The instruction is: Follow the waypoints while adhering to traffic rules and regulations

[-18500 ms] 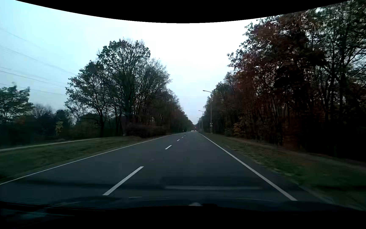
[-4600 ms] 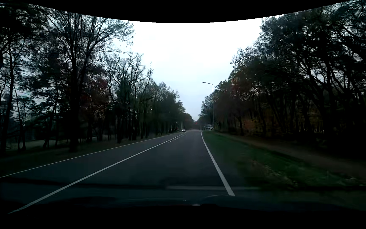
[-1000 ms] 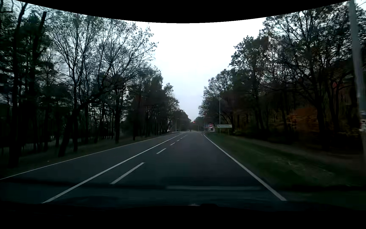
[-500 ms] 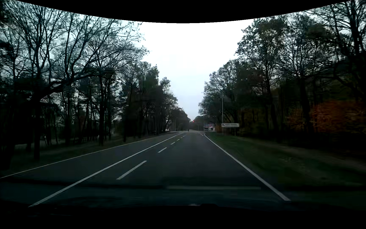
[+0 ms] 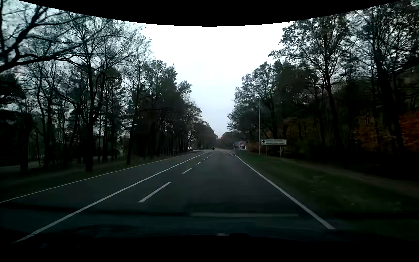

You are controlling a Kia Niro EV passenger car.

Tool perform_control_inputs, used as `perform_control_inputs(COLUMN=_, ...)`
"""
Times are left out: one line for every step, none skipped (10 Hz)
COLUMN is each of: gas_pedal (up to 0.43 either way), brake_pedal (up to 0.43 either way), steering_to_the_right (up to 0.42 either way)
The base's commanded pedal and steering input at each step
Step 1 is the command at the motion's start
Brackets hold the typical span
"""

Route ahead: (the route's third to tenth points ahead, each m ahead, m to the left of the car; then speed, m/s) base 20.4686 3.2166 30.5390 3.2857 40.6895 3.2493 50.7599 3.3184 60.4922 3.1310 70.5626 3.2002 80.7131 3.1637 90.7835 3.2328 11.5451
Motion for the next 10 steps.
perform_control_inputs(gas_pedal=0.138, brake_pedal=0.0, steering_to_the_right=0.002)
perform_control_inputs(gas_pedal=0.13, brake_pedal=0.0, steering_to_the_right=0.002)
perform_control_inputs(gas_pedal=0.118, brake_pedal=0.0, steering_to_the_right=0.002)
perform_control_inputs(gas_pedal=0.098, brake_pedal=0.0, steering_to_the_right=0.002)
perform_control_inputs(gas_pedal=0.079, brake_pedal=0.0, steering_to_the_right=0.002)
perform_control_inputs(gas_pedal=0.039, brake_pedal=0.0, steering_to_the_right=0.002)
perform_control_inputs(gas_pedal=0.0, brake_pedal=0.0, steering_to_the_right=0.002)
perform_control_inputs(gas_pedal=0.0, brake_pedal=0.0, steering_to_the_right=0.002)
perform_control_inputs(gas_pedal=0.0, brake_pedal=0.0, steering_to_the_right=0.002)
perform_control_inputs(gas_pedal=0.0, brake_pedal=0.0, steering_to_the_right=0.002)
